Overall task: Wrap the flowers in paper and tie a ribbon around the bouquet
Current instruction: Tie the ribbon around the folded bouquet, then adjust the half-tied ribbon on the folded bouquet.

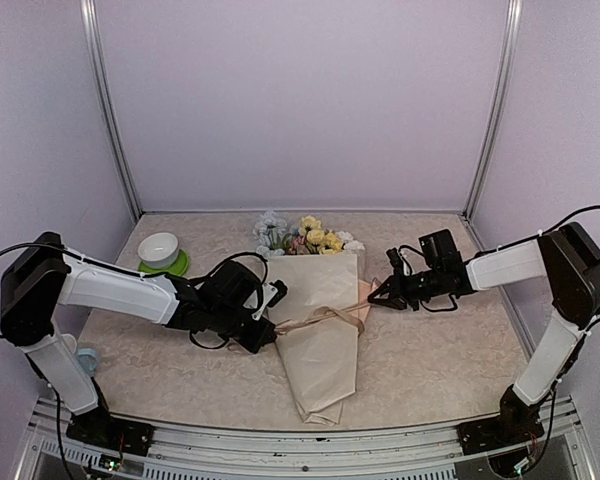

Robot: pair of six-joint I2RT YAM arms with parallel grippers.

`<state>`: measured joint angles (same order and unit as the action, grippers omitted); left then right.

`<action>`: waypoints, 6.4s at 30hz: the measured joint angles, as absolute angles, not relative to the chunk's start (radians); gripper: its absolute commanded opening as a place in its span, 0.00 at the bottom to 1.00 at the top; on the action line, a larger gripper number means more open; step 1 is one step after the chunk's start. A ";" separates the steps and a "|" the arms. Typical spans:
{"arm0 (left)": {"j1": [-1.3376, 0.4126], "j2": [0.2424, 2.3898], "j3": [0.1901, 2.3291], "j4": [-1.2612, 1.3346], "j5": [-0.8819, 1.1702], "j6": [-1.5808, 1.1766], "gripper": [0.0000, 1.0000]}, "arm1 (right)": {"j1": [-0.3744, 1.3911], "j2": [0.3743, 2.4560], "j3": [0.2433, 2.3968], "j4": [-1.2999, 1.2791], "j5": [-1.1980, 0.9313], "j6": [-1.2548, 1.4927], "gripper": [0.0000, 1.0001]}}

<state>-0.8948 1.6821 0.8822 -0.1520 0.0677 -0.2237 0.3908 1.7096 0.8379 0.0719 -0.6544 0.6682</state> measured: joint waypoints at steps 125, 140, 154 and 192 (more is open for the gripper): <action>-1.076 1.325 1.170 -0.308 -0.163 -0.172 0.00 | 0.550 1.233 0.855 -0.532 -0.436 0.471 0.99; -1.110 1.313 1.204 -0.319 -0.143 -0.136 0.00 | 0.763 1.289 1.165 -0.628 0.001 0.377 1.00; -1.130 1.291 1.204 -0.333 -0.135 -0.084 0.00 | 0.566 1.486 1.683 -1.158 0.608 0.421 1.00; -1.032 1.332 1.167 -0.347 -0.203 -0.132 0.61 | 0.812 1.454 0.804 -0.307 -0.432 0.321 0.89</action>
